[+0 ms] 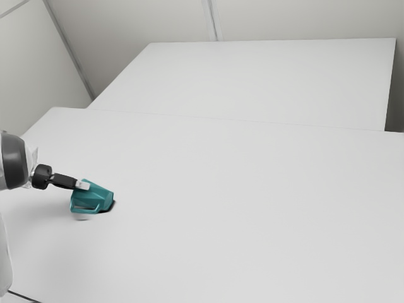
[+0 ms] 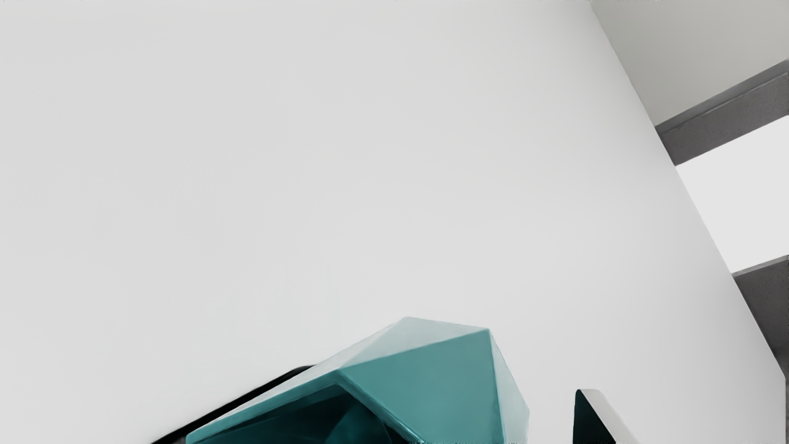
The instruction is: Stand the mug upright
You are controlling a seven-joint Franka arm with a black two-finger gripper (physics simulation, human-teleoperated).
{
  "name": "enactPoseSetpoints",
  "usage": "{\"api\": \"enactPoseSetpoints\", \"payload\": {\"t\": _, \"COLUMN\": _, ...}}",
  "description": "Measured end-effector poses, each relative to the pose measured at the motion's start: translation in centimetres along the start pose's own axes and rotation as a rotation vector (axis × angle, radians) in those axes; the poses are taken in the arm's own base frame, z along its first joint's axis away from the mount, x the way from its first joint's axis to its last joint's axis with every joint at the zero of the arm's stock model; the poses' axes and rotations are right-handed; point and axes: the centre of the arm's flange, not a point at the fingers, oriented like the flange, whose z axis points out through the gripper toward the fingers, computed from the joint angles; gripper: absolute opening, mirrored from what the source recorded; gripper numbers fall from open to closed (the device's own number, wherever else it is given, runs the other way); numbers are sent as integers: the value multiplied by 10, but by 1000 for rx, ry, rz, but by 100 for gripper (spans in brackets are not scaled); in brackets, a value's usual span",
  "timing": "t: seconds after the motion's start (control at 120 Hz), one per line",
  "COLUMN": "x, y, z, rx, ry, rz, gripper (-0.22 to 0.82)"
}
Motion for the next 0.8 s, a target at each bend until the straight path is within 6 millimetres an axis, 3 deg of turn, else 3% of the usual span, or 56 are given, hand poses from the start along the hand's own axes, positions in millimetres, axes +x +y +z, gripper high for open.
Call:
{"api": "enactPoseSetpoints", "payload": {"t": 0.242, "x": 2, "y": 7, "z": 6, "rx": -62, "ry": 43, "rz": 45, "gripper": -4}}
{"api": "enactPoseSetpoints", "payload": {"t": 0.533, "x": 19, "y": 31, "z": 16, "rx": -171, "ry": 78, "rz": 138, "gripper": -13}}
{"api": "enactPoseSetpoints", "payload": {"t": 0.667, "x": 45, "y": 54, "z": 24, "rx": -208, "ry": 83, "rz": 216, "gripper": -15}}
{"api": "enactPoseSetpoints", "payload": {"t": 0.8, "x": 93, "y": 89, "z": 38, "rx": -210, "ry": 60, "rz": 320, "gripper": -16}}
